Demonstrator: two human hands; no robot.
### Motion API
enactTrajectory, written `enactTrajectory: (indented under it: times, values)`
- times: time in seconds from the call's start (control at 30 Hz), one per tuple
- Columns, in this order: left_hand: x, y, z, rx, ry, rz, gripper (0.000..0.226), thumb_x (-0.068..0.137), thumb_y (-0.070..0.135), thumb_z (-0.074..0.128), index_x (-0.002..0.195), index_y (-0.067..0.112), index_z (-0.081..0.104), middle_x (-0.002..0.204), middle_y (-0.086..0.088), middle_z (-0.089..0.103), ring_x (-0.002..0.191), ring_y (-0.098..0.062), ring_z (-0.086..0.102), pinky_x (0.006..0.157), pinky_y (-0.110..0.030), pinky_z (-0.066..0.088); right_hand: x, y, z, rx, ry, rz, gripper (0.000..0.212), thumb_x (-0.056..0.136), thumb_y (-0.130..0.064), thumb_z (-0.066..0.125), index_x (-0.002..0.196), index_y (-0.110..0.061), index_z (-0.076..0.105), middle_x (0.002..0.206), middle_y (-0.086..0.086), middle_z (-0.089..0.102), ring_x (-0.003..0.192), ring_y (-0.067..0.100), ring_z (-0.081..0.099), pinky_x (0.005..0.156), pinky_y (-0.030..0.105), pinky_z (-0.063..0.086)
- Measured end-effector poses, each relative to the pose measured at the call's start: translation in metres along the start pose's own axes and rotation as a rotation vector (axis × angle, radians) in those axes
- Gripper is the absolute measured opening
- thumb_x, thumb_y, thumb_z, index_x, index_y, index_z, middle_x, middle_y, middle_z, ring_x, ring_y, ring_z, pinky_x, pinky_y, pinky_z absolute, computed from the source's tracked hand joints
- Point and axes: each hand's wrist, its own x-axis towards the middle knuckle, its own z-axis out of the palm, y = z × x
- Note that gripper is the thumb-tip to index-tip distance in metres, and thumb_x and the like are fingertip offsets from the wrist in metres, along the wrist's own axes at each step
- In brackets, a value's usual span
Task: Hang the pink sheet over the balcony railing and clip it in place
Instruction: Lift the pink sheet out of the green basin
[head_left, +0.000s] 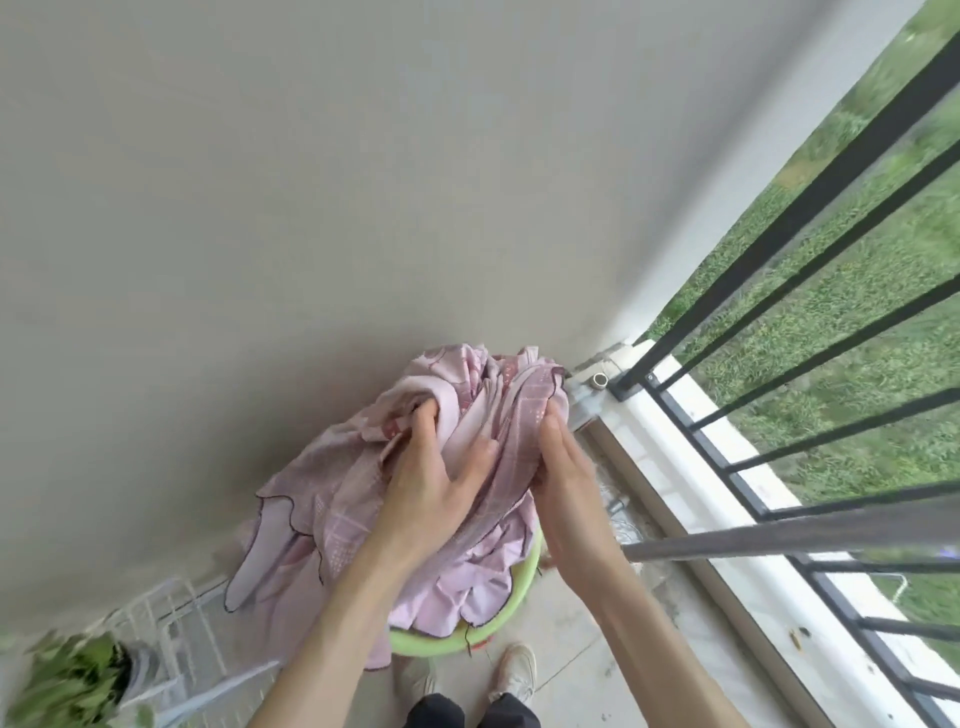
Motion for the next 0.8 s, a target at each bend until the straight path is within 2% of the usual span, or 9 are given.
enactTrajectory:
  times: [0.1, 0.2, 0.27, 0.33, 0.37, 0.47, 0.6, 0.7, 0.8]
  values:
    - [0.007, 0.048, -0.033, 0.077, 0.049, 0.212, 0.044, 0.086, 0.022, 0.059, 0.122, 0.010, 0.036, 0.119, 0.026, 0.037, 0.117, 0.006, 0.035, 0.095, -0.001, 0.021, -0.005, -0.055, 0.015, -0.076, -0.068, -0.114, 0.043, 0.088, -0.057, 0.037, 0.123, -0.039, 0.056, 0.131, -0.013, 0.056, 0.127, 0.006, 0.046, 0.110, 0.041, 0.032]
    - [0.015, 0.094, -0.060, 0.087, 0.050, 0.340, 0.053, 0.087, 0.023, 0.056, 0.132, 0.008, 0.033, 0.135, 0.013, 0.036, 0.127, 0.006, 0.028, 0.105, -0.006, 0.018, -0.016, -0.108, 0.023, -0.154, -0.063, -0.228, 0.043, 0.088, -0.062, 0.035, 0.121, -0.043, 0.057, 0.129, -0.014, 0.058, 0.126, 0.004, 0.047, 0.110, 0.038, 0.033]
    - [0.018, 0.126, -0.075, 0.076, 0.035, 0.396, 0.054, 0.087, 0.035, 0.054, 0.133, 0.017, 0.033, 0.141, 0.011, 0.037, 0.131, 0.003, 0.029, 0.111, -0.021, 0.023, -0.029, -0.147, 0.026, -0.168, -0.088, -0.329, 0.029, 0.094, -0.049, 0.035, 0.104, -0.052, 0.063, 0.117, -0.026, 0.063, 0.117, -0.006, 0.051, 0.105, 0.024, 0.038]
    - [0.019, 0.162, -0.087, 0.067, 0.034, 0.468, 0.051, 0.086, 0.044, 0.051, 0.131, 0.026, 0.034, 0.139, 0.014, 0.039, 0.131, 0.004, 0.031, 0.110, -0.028, 0.027, -0.046, -0.190, 0.027, -0.221, -0.112, -0.444, 0.040, 0.100, -0.023, 0.036, 0.097, -0.051, 0.064, 0.110, -0.035, 0.061, 0.107, -0.018, 0.050, 0.093, 0.006, 0.039]
    - [0.019, 0.180, -0.091, 0.063, 0.037, 0.519, 0.050, 0.086, 0.043, 0.051, 0.130, 0.027, 0.035, 0.139, 0.016, 0.040, 0.131, 0.005, 0.032, 0.110, -0.028, 0.027, -0.055, -0.209, 0.025, -0.251, -0.111, -0.500, 0.043, 0.099, -0.013, 0.036, 0.099, -0.044, 0.066, 0.115, -0.028, 0.059, 0.104, -0.017, 0.052, 0.089, 0.005, 0.038]
    - [0.014, 0.235, -0.099, 0.049, 0.044, 0.643, 0.049, 0.087, 0.032, 0.056, 0.131, 0.028, 0.036, 0.139, 0.016, 0.041, 0.130, 0.007, 0.031, 0.111, -0.025, 0.027, -0.080, -0.257, 0.014, -0.308, -0.090, -0.665, 0.023, 0.098, -0.003, 0.035, 0.103, -0.007, 0.057, 0.131, -0.008, 0.045, 0.117, -0.003, 0.045, 0.101, 0.017, 0.036]
    - [-0.001, 0.311, -0.100, -0.001, 0.050, 0.757, 0.038, 0.087, 0.031, 0.057, 0.122, 0.030, 0.043, 0.128, 0.013, 0.051, 0.118, 0.007, 0.044, 0.101, -0.017, 0.035, -0.120, -0.324, 0.002, -0.303, -0.066, -0.791, 0.038, 0.099, -0.004, 0.034, 0.119, -0.032, 0.051, 0.129, -0.030, 0.037, 0.130, -0.009, 0.028, 0.112, 0.019, 0.021]
    - [-0.014, 0.374, -0.094, -0.040, 0.079, 0.824, 0.034, 0.088, 0.028, 0.057, 0.120, 0.018, 0.049, 0.119, 0.004, 0.057, 0.112, -0.006, 0.052, 0.095, -0.022, 0.040, -0.149, -0.376, -0.018, -0.345, -0.012, -0.870, 0.035, 0.098, 0.000, 0.031, 0.131, 0.007, 0.041, 0.147, 0.009, 0.035, 0.138, 0.024, 0.029, 0.115, 0.036, 0.023]
    - [-0.028, 0.431, -0.082, -0.063, 0.060, 0.892, 0.030, 0.089, 0.028, 0.055, 0.117, 0.016, 0.051, 0.111, 0.001, 0.060, 0.105, -0.010, 0.056, 0.090, -0.024, 0.043, -0.182, -0.421, -0.041, -0.354, 0.012, -0.884, 0.031, 0.099, -0.002, 0.031, 0.124, 0.013, 0.042, 0.137, 0.029, 0.039, 0.126, 0.033, 0.043, 0.107, 0.042, 0.032]
